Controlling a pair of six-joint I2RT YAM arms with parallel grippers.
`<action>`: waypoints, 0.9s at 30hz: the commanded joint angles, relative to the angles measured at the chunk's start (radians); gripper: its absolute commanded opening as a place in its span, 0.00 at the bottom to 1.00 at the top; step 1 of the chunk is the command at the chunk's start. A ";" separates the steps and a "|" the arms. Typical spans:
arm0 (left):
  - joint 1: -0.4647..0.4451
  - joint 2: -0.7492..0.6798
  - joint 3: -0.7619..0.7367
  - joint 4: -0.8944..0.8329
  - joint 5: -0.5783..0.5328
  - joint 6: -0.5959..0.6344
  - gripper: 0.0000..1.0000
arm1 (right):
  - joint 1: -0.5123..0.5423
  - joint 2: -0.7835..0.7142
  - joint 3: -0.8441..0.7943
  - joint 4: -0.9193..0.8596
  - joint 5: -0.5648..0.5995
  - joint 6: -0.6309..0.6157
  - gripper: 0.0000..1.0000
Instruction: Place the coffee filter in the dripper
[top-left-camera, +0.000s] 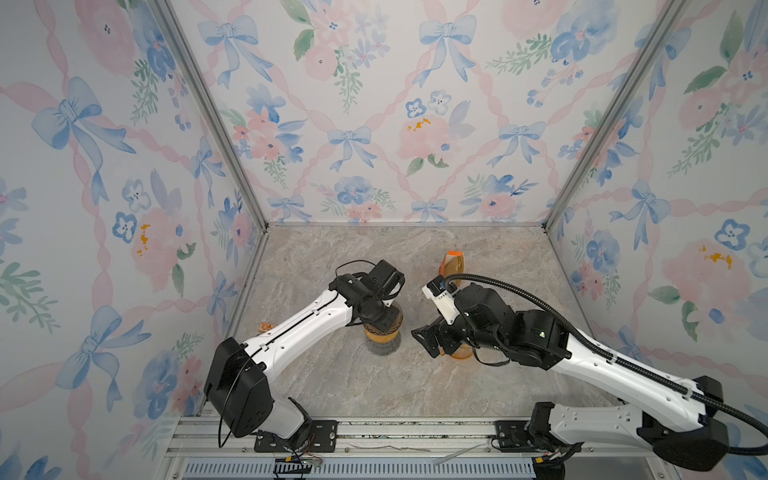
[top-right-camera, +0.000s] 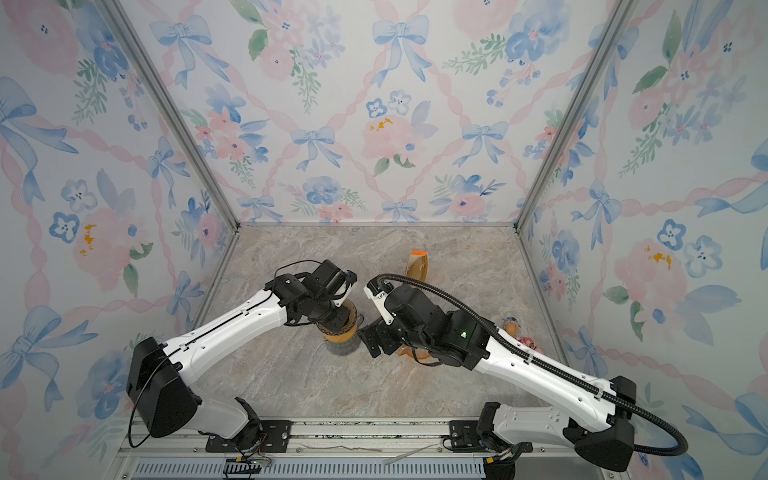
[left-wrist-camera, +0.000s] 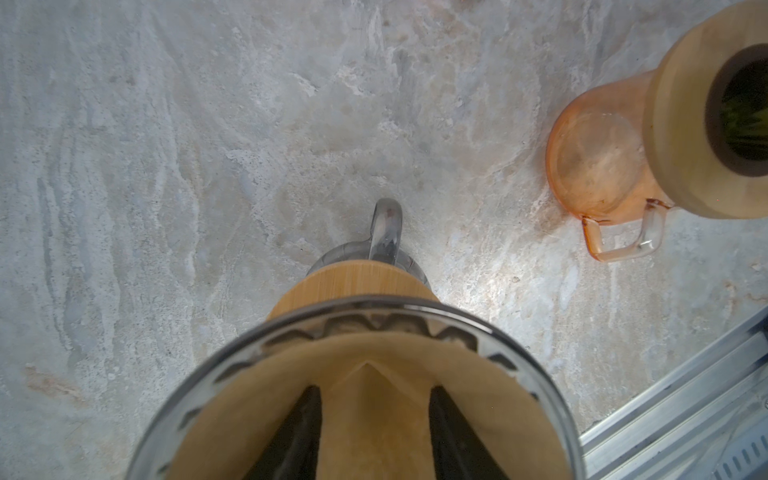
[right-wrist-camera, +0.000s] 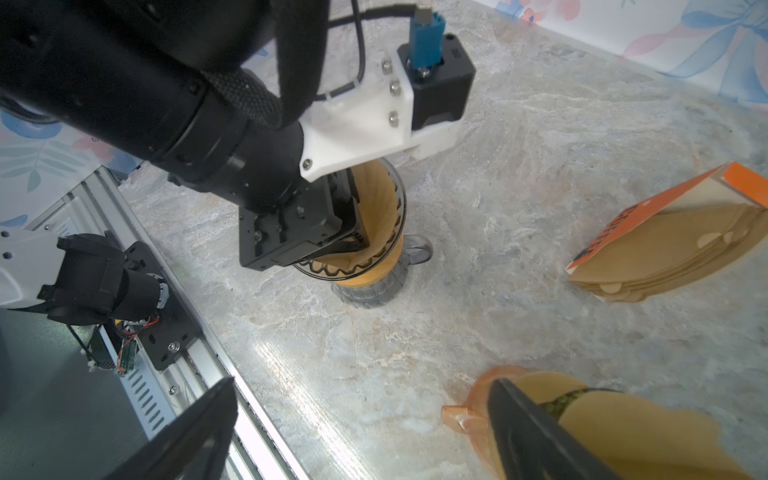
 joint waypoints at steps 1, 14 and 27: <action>-0.006 -0.010 -0.017 0.009 0.001 0.014 0.47 | -0.014 0.015 -0.017 0.024 -0.003 0.016 0.96; -0.006 -0.054 0.019 0.006 0.014 0.020 0.58 | -0.015 0.019 -0.010 0.027 -0.010 0.023 0.96; -0.006 -0.134 0.059 0.002 0.044 -0.006 0.48 | -0.018 0.058 0.035 0.036 -0.021 0.043 0.96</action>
